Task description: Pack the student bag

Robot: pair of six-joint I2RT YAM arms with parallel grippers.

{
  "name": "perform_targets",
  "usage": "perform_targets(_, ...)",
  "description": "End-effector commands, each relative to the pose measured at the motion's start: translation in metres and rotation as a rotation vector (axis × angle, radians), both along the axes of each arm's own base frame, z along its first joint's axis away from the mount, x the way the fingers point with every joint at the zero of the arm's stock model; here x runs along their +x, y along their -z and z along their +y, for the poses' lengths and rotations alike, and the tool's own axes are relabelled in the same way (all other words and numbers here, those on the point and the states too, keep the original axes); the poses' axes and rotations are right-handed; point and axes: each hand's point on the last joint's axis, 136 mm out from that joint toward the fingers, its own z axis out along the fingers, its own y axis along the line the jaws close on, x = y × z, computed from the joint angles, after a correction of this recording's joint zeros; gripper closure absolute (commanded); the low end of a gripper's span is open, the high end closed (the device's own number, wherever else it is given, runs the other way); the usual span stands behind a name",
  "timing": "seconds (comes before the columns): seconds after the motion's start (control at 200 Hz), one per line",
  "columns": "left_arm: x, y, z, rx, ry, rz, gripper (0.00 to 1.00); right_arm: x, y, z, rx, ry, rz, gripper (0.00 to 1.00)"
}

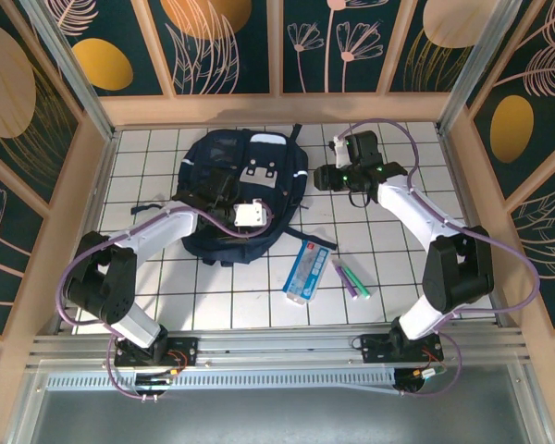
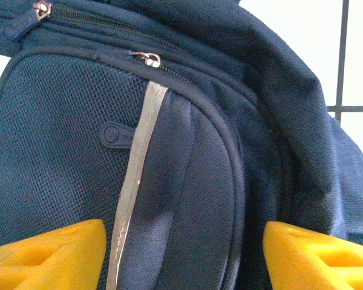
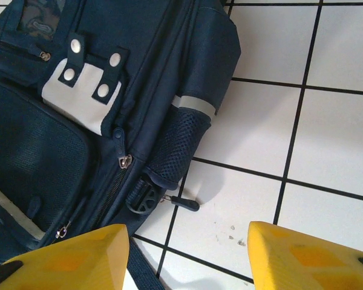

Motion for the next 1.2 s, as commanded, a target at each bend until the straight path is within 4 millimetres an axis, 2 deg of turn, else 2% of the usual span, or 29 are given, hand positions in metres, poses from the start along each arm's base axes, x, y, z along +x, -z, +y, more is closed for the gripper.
perform_targets(0.0, 0.014, 0.016, 0.011, 0.063, -0.049, -0.062, 0.29, 0.0, 0.0, 0.006, 0.046, -0.004, -0.002, 0.45)
perform_targets(0.135, 0.035, 0.021, 0.018, 0.113, -0.114, -0.12, 0.33, 0.0, 0.0, 0.008, 0.06, -0.009, -0.003, 0.45)
perform_targets(0.28, 0.039, 0.025, 0.015, 0.129, -0.094, -0.103, 0.36, -0.002, -0.002, 0.01, 0.063, -0.025, -0.013, 0.45)
perform_targets(0.31, 0.037, 0.041, 0.018, 0.163, -0.092, -0.072, 0.36, -0.002, -0.001, 0.009, 0.061, -0.025, -0.013, 0.45)
perform_targets(0.42, 0.043, 0.063, 0.027, 0.236, -0.122, -0.061, 0.37, -0.002, 0.002, 0.012, 0.068, -0.039, -0.006, 0.45)
perform_targets(0.455, 0.046, 0.066, 0.028, 0.242, -0.134, -0.062, 0.43, -0.002, 0.002, 0.014, 0.075, -0.048, -0.006, 0.44)
perform_targets(0.52, 0.05, 0.066, 0.025, 0.231, -0.148, -0.053, 0.66, -0.003, 0.004, 0.02, 0.086, -0.088, -0.004, 0.45)
perform_targets(0.596, 0.056, 0.056, 0.02, 0.207, -0.155, -0.068, 0.9, -0.004, 0.009, 0.028, 0.077, -0.182, -0.027, 0.44)
perform_targets(0.636, 0.058, 0.048, 0.017, 0.19, -0.152, -0.083, 1.0, -0.005, 0.012, 0.033, 0.073, -0.241, -0.048, 0.44)
perform_targets(0.696, 0.059, 0.029, 0.012, 0.153, -0.143, -0.107, 1.0, 0.0, 0.016, 0.035, 0.044, -0.272, -0.084, 0.44)
perform_targets(0.786, 0.061, -0.006, 0.003, 0.068, -0.154, -0.137, 1.0, 0.025, 0.015, 0.03, 0.015, -0.203, -0.101, 0.43)
perform_targets(0.796, 0.06, -0.018, 0.002, 0.046, -0.154, -0.156, 1.0, 0.028, 0.014, 0.03, 0.018, -0.196, -0.101, 0.43)
perform_targets(0.816, 0.059, -0.03, -0.001, 0.014, -0.153, -0.168, 1.0, 0.033, 0.015, 0.031, 0.023, -0.183, -0.089, 0.43)
perform_targets(0.876, 0.051, -0.058, -0.01, -0.084, -0.134, -0.194, 1.0, 0.043, 0.016, 0.04, 0.06, -0.17, -0.066, 0.43)
perform_targets(0.951, 0.041, -0.083, -0.013, -0.162, -0.117, -0.236, 1.0, 0.054, 0.021, 0.055, 0.112, -0.155, -0.032, 0.43)
perform_targets(1.041, 0.027, -0.091, -0.01, -0.184, -0.087, -0.25, 1.0, 0.063, 0.03, 0.071, 0.146, -0.143, 0.024, 0.45)
perform_targets(1.121, 0.011, -0.085, -0.009, -0.181, -0.035, -0.228, 1.0, 0.068, 0.037, 0.083, 0.143, -0.148, 0.066, 0.49)
perform_targets(1.196, 0.004, -0.085, -0.008, -0.204, -0.029, -0.238, 1.0, 0.069, 0.044, 0.09, 0.112, -0.149, 0.079, 0.49)
